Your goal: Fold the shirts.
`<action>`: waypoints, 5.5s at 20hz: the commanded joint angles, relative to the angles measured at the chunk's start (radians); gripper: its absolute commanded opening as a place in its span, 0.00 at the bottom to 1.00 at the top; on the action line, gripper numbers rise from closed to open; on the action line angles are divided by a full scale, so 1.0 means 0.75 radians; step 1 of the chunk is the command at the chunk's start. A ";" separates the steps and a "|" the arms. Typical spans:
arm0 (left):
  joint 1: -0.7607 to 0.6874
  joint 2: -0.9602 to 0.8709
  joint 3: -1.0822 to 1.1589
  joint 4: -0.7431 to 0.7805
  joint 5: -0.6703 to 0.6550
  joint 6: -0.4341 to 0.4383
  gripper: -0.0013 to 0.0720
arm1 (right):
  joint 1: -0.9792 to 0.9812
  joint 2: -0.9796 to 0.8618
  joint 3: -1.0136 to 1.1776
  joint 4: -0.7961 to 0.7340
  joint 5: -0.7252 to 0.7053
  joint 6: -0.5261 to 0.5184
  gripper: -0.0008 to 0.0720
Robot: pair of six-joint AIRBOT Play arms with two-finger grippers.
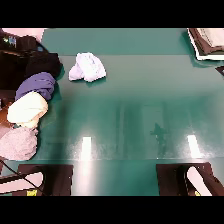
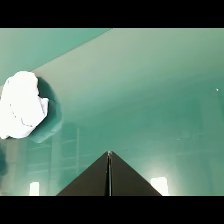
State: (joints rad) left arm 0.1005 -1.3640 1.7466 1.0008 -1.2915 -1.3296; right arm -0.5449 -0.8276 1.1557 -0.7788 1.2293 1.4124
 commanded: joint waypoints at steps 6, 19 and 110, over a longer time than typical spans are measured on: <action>-0.224 -0.425 -0.108 -0.059 0.450 -0.011 0.71 | 0.001 0.000 -0.001 0.002 0.013 0.001 0.03; -0.263 -0.763 -0.094 -0.497 0.656 0.004 0.09 | 0.001 0.000 -0.001 -0.001 0.041 0.001 0.03; -0.424 0.136 -1.103 -0.195 0.390 0.277 0.05 | 1.715 -0.712 -0.309 -0.053 -0.712 0.230 0.05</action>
State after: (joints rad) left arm -0.2180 -1.2629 0.9176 0.8474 -0.9752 -1.1217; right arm 0.7235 -1.3212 0.8845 -0.7494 0.7238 1.5848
